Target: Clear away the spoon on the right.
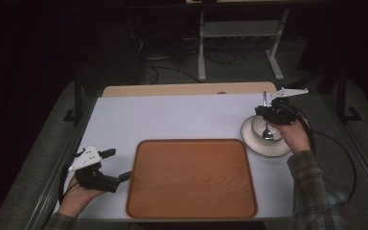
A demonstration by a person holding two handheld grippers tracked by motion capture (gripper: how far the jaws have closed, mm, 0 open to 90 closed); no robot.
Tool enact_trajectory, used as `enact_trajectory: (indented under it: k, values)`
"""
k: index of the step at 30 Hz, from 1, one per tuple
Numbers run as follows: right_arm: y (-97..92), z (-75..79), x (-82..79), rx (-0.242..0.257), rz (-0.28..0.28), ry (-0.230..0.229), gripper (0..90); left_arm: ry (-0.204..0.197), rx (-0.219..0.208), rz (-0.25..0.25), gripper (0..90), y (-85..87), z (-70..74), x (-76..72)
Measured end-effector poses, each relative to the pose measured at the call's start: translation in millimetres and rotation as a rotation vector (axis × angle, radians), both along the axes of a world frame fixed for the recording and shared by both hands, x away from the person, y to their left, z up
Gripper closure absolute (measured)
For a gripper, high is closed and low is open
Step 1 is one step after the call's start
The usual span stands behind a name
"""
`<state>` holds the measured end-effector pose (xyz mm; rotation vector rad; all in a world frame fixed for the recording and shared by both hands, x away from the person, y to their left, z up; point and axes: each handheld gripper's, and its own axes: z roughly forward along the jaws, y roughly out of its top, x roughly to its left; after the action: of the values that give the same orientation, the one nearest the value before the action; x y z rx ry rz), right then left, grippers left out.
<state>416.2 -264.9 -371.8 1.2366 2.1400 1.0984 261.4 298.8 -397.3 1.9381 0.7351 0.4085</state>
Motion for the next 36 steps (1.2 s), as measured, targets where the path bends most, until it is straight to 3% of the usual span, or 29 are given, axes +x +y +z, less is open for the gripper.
enact_trajectory:
  k: [3,11,19,36]
  values:
    - [-3.2,-3.2,6.3,-0.010,-0.036,0.008,89.0,0.002,0.001,-0.004,0.0,-1.2,-0.4,-0.1]
    - [-10.1,-14.9,20.0,-0.017,-0.099,0.048,89.1,0.004,0.007,-0.006,0.0,-0.6,-1.2,0.2]
    - [-16.4,-21.5,27.9,-0.017,-0.137,0.059,89.2,0.008,0.009,-0.004,0.0,-0.3,-2.3,0.5]
    - [-36.6,-18.7,24.2,-0.052,-0.200,0.075,89.2,0.011,0.015,-0.009,0.0,-1.9,-2.8,0.7]
